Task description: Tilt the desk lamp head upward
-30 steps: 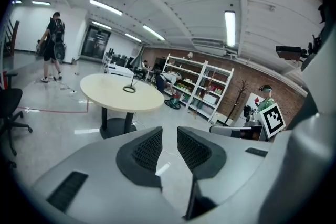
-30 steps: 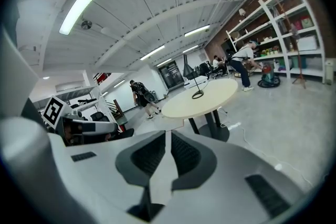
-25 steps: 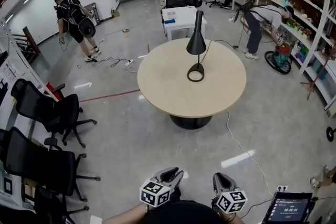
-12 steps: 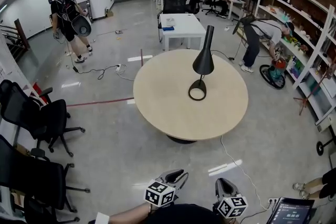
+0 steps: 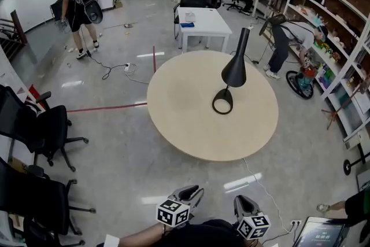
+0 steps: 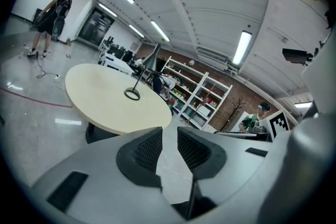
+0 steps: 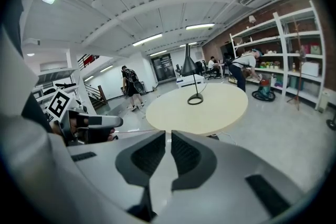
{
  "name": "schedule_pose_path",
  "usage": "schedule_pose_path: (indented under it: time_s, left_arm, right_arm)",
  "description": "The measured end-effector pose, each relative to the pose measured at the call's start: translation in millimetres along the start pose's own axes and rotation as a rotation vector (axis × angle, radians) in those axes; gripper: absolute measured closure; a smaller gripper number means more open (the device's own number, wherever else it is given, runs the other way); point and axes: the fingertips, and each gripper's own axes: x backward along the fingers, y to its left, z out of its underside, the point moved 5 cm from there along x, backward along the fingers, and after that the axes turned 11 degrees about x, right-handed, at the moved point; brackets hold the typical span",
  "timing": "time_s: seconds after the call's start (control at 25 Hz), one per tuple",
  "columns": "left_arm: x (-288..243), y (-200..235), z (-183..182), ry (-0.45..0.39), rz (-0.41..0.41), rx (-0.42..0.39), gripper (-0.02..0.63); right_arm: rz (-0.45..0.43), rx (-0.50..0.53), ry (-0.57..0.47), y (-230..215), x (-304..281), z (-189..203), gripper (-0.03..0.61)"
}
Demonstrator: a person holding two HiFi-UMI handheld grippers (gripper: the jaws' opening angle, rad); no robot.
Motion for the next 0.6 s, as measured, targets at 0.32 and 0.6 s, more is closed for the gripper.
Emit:
schedule_pose_path:
  time_s: [0.32, 0.6]
  left_arm:
    - [-17, 11, -9, 0.031, -0.015, 0.005, 0.519]
    - [-37, 24, -38, -0.009, -0.1, 0.0, 0.519]
  right_arm:
    - [-0.024, -0.032, 0.022, -12, -27, -4, 0.543]
    - [-0.114, -0.017, 0.003, -32, -74, -28, 0.541]
